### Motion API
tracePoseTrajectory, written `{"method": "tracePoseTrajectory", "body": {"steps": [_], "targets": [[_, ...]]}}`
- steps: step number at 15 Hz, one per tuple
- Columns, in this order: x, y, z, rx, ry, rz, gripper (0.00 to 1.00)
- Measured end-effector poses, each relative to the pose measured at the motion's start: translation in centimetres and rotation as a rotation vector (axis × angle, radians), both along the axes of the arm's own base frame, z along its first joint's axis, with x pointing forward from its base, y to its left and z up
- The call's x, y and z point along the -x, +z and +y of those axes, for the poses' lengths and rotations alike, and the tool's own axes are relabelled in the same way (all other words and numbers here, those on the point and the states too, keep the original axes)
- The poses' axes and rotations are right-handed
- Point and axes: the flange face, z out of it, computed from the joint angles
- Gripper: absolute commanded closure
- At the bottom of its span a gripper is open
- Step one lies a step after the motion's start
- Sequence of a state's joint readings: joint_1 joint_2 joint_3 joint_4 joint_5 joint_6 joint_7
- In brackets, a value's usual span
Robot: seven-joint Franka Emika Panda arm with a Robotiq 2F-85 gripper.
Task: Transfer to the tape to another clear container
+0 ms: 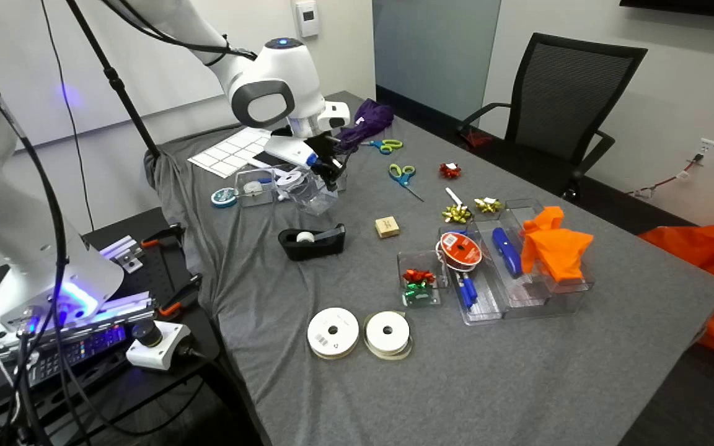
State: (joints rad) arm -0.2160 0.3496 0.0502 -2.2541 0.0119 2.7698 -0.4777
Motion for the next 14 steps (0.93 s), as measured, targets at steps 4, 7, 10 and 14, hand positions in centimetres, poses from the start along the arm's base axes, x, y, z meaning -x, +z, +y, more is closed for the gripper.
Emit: {"method": "tracePoseTrajectory", "body": {"steps": [4,7,10,14], "targets": [[-1.0,-0.8,-1.3,-0.045,-0.058,0.022,0.99],[-1.8,-1.7,-2.1,-0.064,-0.084,0.043,0.99],[-2.6,-2.5,-2.8,-0.071,-0.1,0.056,0.99],[-3.4,-3.3,-3.5,-0.076,-0.13,0.067,0.58]]}}
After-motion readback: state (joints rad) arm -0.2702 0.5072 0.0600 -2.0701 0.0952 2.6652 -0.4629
